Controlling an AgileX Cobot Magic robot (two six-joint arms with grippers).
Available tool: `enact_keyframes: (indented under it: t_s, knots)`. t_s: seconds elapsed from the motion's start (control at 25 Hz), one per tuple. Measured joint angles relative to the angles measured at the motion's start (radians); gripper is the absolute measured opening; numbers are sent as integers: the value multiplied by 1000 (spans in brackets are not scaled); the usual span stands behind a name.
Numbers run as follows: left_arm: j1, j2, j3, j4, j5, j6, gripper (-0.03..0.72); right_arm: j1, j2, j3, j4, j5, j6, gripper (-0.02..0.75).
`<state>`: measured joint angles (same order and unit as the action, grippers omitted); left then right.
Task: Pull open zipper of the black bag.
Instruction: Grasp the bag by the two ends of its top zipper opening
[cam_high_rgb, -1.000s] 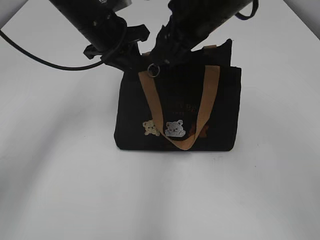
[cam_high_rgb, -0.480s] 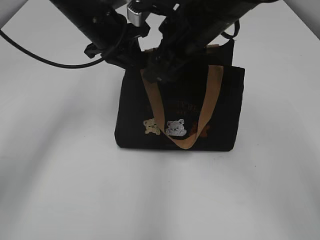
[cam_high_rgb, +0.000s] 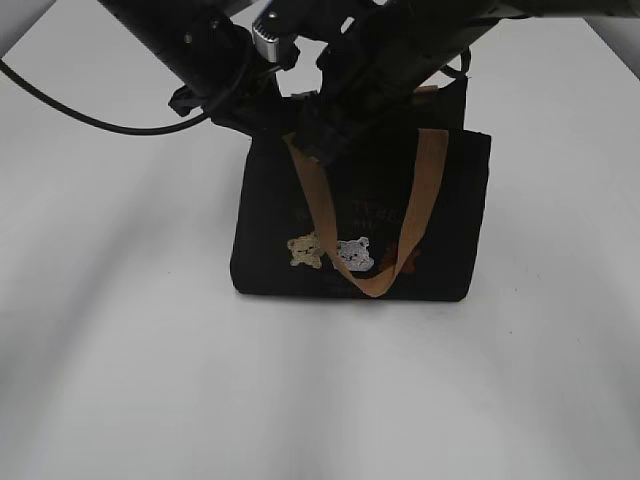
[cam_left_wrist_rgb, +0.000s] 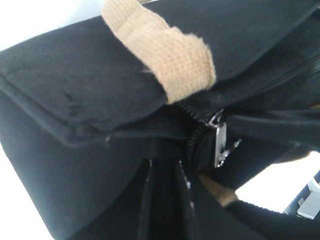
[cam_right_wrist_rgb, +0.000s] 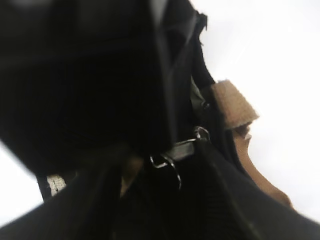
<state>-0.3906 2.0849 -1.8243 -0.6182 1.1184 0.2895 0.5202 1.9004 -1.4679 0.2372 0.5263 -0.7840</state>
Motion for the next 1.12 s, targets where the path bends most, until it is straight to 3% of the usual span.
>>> enact_keyframes:
  t_s: [0.36, 0.88, 0.96, 1.12]
  knots:
    - [0, 0, 0, 1, -15, 0, 67, 8, -1, -3, -54, 34, 53, 34]
    - [-6, -8, -1, -52, 3, 0, 67, 8, -71, -7, -72, 133, 57, 23]
    - [-7, -8, -1, -51, 7, 0, 66, 8, -73, -7, -73, 143, 58, 60]
    - [-6, -5, 0, -14, 12, 0, 61, 3, -94, -11, -93, 149, 58, 268]
